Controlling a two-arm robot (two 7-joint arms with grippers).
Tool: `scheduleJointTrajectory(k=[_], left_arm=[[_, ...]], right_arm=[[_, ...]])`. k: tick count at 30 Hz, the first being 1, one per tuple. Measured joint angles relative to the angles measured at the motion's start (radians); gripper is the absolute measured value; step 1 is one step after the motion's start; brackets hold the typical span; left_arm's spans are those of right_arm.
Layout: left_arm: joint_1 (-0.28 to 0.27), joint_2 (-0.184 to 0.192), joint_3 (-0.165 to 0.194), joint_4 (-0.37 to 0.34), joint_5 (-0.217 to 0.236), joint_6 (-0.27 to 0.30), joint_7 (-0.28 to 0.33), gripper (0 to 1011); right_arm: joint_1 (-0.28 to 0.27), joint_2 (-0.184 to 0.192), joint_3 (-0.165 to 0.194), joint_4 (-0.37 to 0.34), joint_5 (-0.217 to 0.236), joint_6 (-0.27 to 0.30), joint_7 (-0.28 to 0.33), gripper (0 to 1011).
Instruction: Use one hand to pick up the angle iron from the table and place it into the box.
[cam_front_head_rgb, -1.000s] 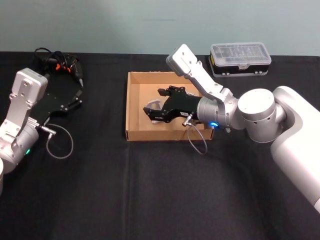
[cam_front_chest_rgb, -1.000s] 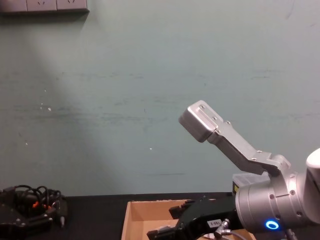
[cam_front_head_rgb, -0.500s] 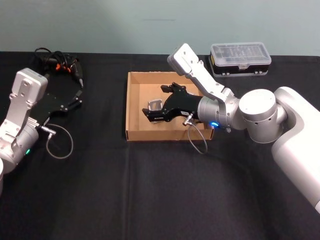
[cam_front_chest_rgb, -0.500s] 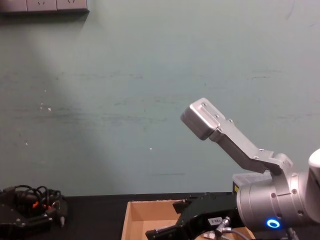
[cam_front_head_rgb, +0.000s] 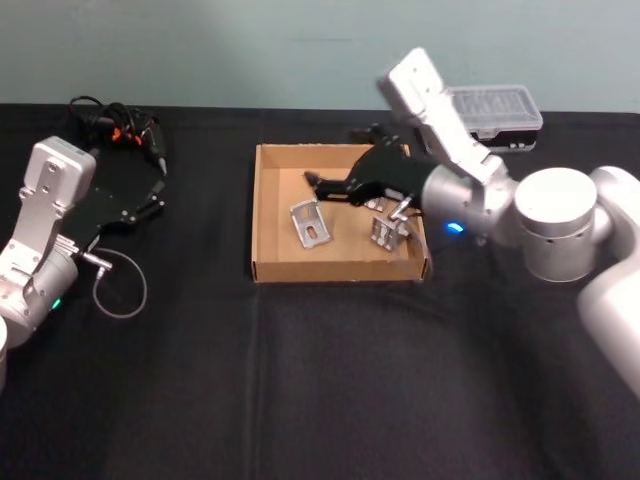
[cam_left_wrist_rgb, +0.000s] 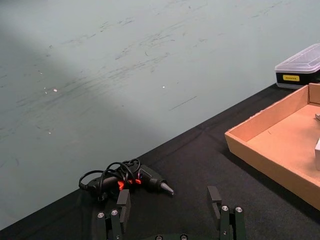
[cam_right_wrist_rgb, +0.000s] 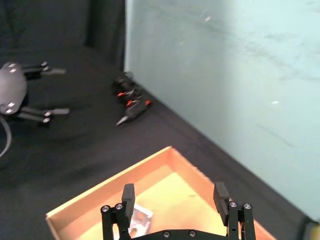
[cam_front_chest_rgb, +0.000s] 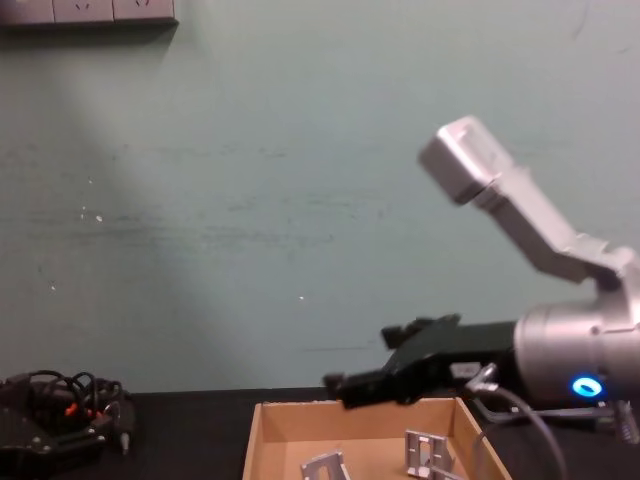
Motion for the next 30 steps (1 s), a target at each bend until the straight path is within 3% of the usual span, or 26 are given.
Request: scheduleJointTrajectory(k=[9, 17, 24, 30], left_arm=[[0.0, 0.0, 0.0, 0.0, 0.0, 0.0, 0.0, 1000], [0.0, 0.0, 0.0, 0.0, 0.0, 0.0, 0.0, 1000], [0.0, 0.0, 0.0, 0.0, 0.0, 0.0, 0.0, 1000], [0.0, 0.0, 0.0, 0.0, 0.0, 0.0, 0.0, 1000]], right_arm=[[-0.108, 0.067, 0.108, -0.153, 0.002, 0.022, -0.1, 1004], [-0.22, 0.094, 0.202, -0.233, 0.002, 0.055, -0.172, 1004], [-0.267, 0.087, 0.244, -0.253, -0.004, 0.069, -0.202, 1004], [-0.276, 0.082, 0.255, -0.255, -0.008, 0.073, -0.209, 1004]])
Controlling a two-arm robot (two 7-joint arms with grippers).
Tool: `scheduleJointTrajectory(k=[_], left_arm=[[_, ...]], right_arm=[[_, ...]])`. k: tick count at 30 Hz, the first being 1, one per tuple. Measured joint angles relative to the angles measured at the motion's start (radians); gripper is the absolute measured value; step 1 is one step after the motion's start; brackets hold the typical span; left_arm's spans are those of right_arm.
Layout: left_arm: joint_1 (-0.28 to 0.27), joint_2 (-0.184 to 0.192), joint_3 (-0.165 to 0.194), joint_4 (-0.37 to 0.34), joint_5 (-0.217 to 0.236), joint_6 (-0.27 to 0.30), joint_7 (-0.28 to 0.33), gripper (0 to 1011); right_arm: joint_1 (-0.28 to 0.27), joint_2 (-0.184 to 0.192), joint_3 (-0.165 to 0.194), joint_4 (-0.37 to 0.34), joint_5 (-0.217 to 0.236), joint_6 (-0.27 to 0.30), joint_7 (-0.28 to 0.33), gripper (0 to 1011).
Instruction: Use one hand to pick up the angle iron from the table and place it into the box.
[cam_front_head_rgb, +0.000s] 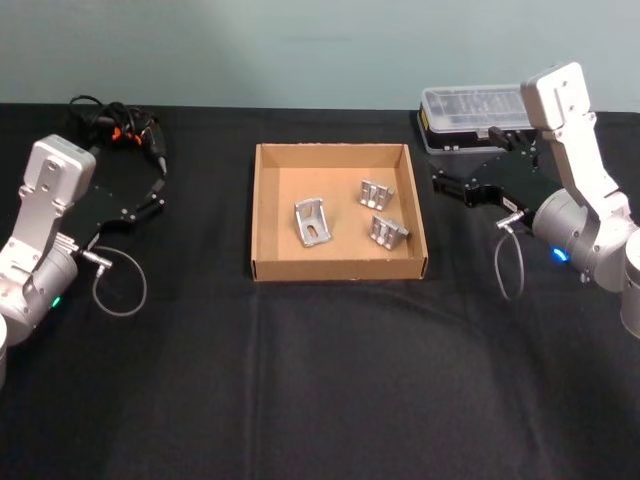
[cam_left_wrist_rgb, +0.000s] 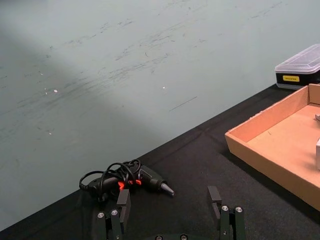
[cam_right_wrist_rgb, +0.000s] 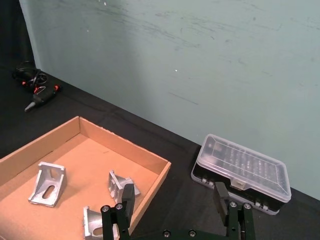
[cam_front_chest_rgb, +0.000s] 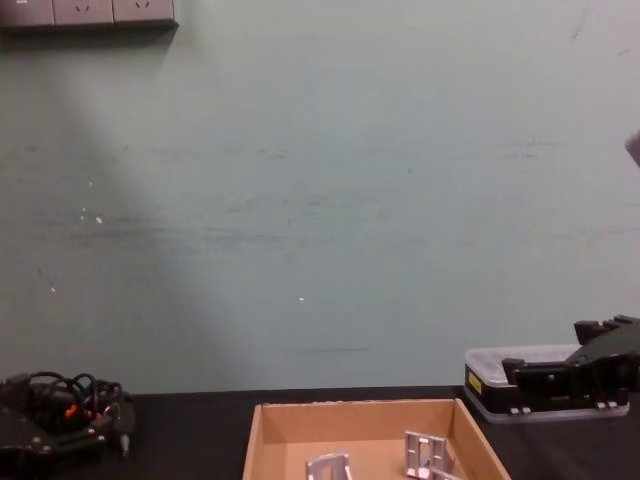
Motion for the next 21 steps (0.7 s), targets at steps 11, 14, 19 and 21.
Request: scheduleJointTrajectory(k=[11, 14, 19, 21], left_arm=[[0.0, 0.0, 0.0, 0.0, 0.0, 0.0, 0.0, 1000], [0.0, 0.0, 0.0, 0.0, 0.0, 0.0, 0.0, 1000], [0.0, 0.0, 0.0, 0.0, 0.0, 0.0, 0.0, 1000], [0.0, 0.0, 0.0, 0.0, 0.0, 0.0, 0.0, 1000]], right_arm=[[0.003, 0.001, -0.004, 0.001, 0.0, -0.002, 0.001, 1004], [0.003, 0.001, -0.005, 0.001, 0.0, -0.002, 0.001, 1004], [0.004, 0.001, -0.006, 0.001, 0.0, -0.003, 0.002, 1004], [0.004, 0.002, -0.006, 0.001, 0.001, -0.003, 0.002, 1004]])
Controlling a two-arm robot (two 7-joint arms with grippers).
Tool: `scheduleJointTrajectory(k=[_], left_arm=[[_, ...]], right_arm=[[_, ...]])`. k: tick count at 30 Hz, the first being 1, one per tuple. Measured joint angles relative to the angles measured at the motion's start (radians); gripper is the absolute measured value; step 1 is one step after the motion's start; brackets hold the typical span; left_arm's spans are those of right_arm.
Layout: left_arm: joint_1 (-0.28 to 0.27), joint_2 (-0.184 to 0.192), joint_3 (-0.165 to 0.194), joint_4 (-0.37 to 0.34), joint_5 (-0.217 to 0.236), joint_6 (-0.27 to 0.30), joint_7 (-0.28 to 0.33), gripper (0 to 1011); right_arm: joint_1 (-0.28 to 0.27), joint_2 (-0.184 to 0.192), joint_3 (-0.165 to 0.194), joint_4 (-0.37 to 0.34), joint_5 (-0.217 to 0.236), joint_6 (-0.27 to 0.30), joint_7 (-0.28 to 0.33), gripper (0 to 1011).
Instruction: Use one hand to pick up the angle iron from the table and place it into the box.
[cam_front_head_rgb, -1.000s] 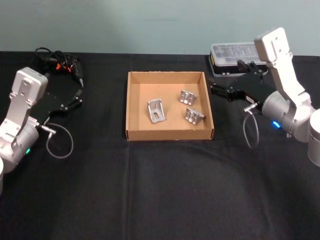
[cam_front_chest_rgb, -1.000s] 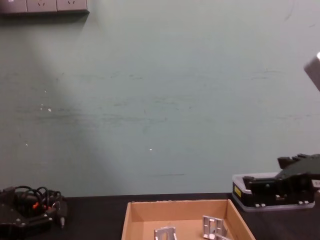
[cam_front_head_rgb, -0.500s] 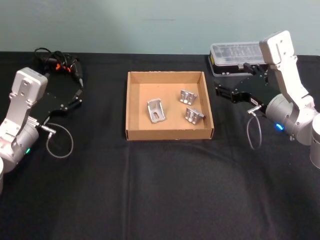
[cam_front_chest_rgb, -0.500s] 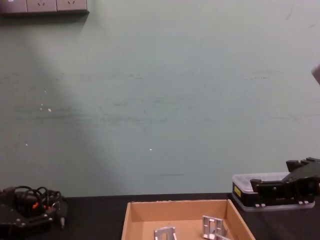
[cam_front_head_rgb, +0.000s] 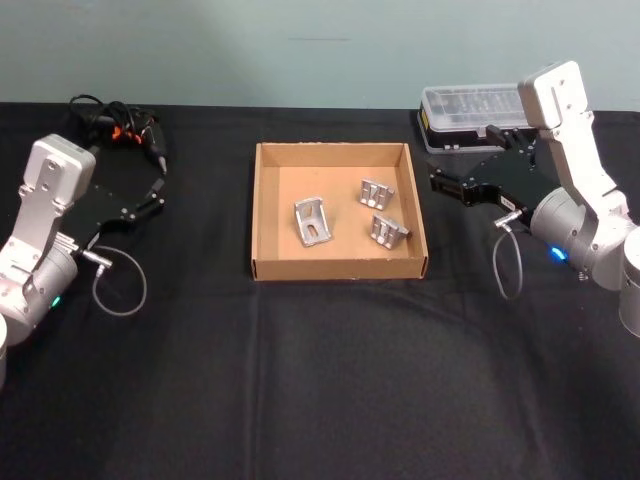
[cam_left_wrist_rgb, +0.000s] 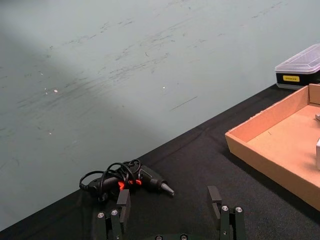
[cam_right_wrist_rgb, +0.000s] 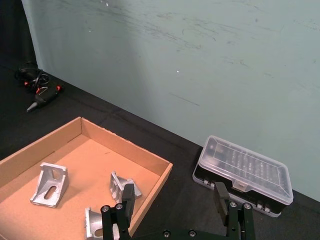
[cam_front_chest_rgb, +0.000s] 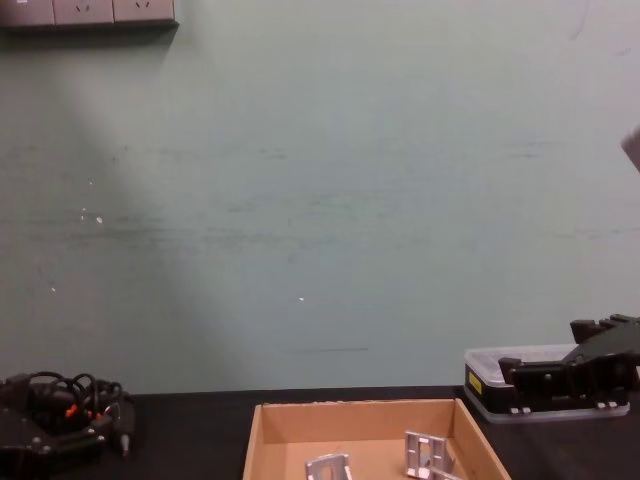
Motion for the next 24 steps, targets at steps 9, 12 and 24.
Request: scheduleJointTrajectory(k=[9, 12, 24], left_arm=[[0.0, 0.0, 0.0, 0.0, 0.0, 0.0, 0.0, 1000], [0.0, 0.0, 0.0, 0.0, 0.0, 0.0, 0.0, 1000], [0.0, 0.0, 0.0, 0.0, 0.0, 0.0, 0.0, 1000]], right_arm=[[0.001, 0.0, -0.001, 0.001, 0.001, 0.0, 0.001, 1004], [0.001, 0.0, -0.001, 0.001, 0.001, 0.0, 0.002, 1004], [0.001, 0.0, -0.001, 0.001, 0.001, 0.0, 0.002, 1004]])
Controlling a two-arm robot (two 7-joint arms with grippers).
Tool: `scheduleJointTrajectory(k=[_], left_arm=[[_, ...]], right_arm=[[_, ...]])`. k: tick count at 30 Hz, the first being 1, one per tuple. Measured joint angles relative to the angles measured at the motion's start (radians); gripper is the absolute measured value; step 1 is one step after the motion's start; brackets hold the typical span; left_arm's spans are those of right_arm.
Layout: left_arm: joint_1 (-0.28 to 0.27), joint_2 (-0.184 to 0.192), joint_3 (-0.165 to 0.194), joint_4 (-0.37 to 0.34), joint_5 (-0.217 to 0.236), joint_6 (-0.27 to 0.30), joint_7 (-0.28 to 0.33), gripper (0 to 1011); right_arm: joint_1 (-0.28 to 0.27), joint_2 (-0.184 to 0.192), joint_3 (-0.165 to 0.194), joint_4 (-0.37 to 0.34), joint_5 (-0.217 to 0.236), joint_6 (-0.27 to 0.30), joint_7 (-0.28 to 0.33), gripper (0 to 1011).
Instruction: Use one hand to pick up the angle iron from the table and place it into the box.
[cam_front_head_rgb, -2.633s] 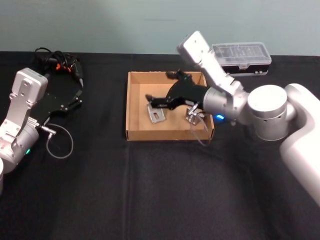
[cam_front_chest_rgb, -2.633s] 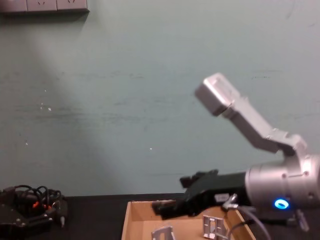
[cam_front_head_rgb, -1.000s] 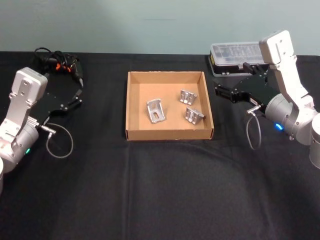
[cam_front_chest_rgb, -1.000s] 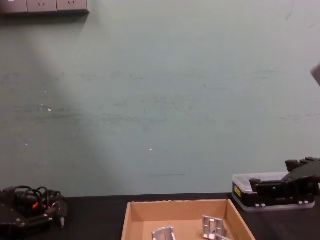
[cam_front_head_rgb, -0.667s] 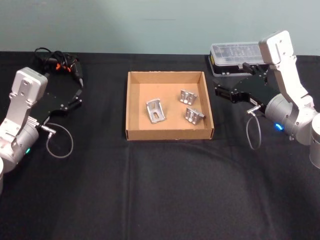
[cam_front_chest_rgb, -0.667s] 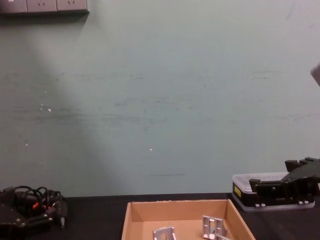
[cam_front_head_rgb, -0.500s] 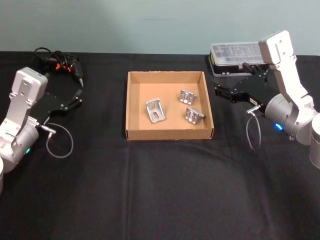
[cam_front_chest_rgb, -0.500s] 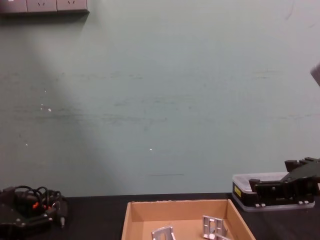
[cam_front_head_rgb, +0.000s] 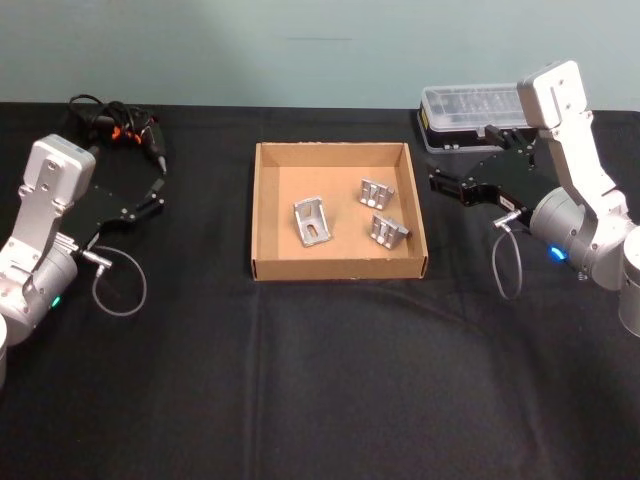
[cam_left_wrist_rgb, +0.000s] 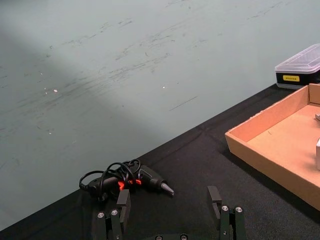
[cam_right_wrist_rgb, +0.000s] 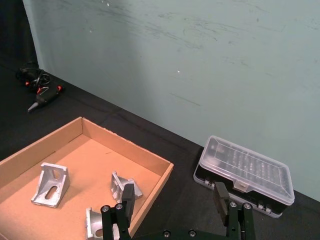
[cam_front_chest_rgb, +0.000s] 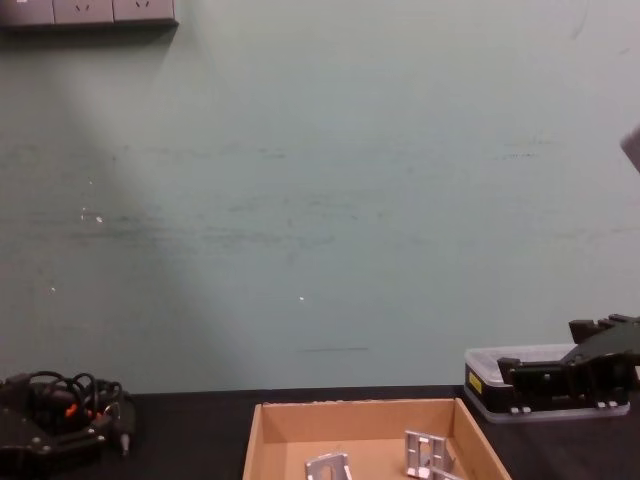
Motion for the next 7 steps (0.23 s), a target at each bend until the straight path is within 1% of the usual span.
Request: scheduleJointTrajectory(k=[7], left_arm=[[0.0, 0.0, 0.0, 0.0, 0.0, 0.0, 0.0, 1000]], right_arm=[[0.0, 0.0, 0.0, 0.0, 0.0, 0.0, 0.0, 1004]])
